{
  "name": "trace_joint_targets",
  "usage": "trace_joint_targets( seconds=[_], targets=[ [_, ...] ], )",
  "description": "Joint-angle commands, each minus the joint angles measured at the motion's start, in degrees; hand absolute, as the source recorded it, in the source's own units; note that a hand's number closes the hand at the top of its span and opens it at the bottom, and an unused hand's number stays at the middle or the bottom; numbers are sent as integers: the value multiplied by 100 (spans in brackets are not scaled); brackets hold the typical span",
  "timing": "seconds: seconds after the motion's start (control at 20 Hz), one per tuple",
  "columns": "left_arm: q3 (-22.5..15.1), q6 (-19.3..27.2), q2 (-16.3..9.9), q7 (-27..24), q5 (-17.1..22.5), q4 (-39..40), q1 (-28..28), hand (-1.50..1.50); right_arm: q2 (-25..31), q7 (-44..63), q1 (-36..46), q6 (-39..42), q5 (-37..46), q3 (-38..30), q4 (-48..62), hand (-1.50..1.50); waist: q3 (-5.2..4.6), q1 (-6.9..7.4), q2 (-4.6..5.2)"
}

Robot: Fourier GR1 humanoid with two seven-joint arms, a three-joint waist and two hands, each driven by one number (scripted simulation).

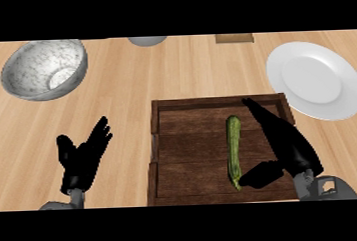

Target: Pick the squash from the tray and place it in the plate

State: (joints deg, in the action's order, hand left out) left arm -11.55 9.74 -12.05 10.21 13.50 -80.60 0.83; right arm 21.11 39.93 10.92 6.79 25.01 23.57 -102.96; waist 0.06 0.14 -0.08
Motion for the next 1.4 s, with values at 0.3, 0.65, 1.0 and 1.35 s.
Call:
trace_joint_targets(
  seconds=[0.3,0.65,1.0,1.35],
  targets=[
    [131,-182,190,22,-225,-31,-186,0,-633,564,227,397,1076,127,302,-150,-8,3,6],
    [248,-403,298,-146,-361,-46,-333,0,-1052,159,-169,191,1730,265,711,-150,-7,-2,6],
    [376,-349,430,488,-498,-380,-196,0,-1270,-472,80,472,1691,-325,1515,-150,-6,-3,7],
    [455,-425,452,433,-598,-272,-142,0,-1110,-1243,242,429,2258,-105,2077,150,-6,-1,8]
  ],
)
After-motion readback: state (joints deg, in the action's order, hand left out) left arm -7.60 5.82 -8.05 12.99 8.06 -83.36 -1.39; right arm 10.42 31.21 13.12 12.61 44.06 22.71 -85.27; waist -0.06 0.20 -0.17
